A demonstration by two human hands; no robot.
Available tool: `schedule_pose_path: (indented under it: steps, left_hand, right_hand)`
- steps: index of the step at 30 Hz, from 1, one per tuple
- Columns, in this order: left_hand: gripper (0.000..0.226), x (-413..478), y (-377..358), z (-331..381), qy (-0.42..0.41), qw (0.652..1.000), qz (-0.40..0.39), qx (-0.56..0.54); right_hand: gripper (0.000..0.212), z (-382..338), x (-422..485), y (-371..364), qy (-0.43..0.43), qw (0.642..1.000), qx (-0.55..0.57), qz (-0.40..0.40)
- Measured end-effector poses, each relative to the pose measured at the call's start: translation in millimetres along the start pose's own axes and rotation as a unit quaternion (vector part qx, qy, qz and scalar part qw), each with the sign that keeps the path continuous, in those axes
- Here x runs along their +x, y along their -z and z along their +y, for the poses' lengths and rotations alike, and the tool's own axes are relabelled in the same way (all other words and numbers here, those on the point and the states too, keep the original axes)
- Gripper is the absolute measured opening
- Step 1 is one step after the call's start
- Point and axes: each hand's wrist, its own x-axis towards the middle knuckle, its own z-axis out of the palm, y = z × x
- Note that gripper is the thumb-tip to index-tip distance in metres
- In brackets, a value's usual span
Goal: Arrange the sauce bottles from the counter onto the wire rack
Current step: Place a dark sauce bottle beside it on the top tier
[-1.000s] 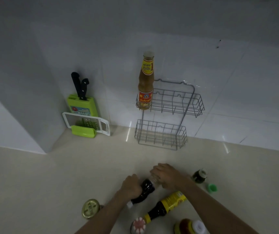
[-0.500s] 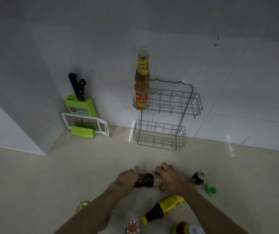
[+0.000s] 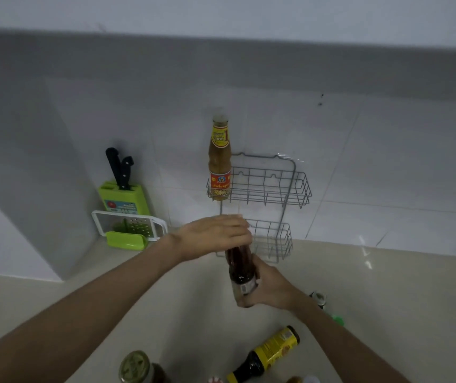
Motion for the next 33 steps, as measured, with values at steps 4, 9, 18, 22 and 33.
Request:
schedule_pose_path:
  steps: [4,9,18,22,33]
  left_hand:
    - [0.081,-4,9,-11,0.159,0.978,0.114,-0.076]
    - [0.077,1,17,-11,0.355,0.877,0.236,-0.222]
    - [0.082,14,14,-44,0.477,0.804,0.161,-0.317]
    - [0.082,27,17,-48,0.469,0.784,0.147,-0.378]
    - [0.094,28,-8,-56,0.460,0.770,0.167,-0.410]
  right_hand:
    - [0.070,-39,-3,21,0.048,0.996,0.028,0.074]
    - [0.065,-79,4,54,0.104,0.981,0.046,0.156]
    - [0.058,-134,68,107,0.141,0.944,0.125,0.269]
    - [0.064,-133,104,120,0.126,0.947,0.132,0.262]
    - [0.069,-125,126,136,0.098,0.970,0.125,0.181]
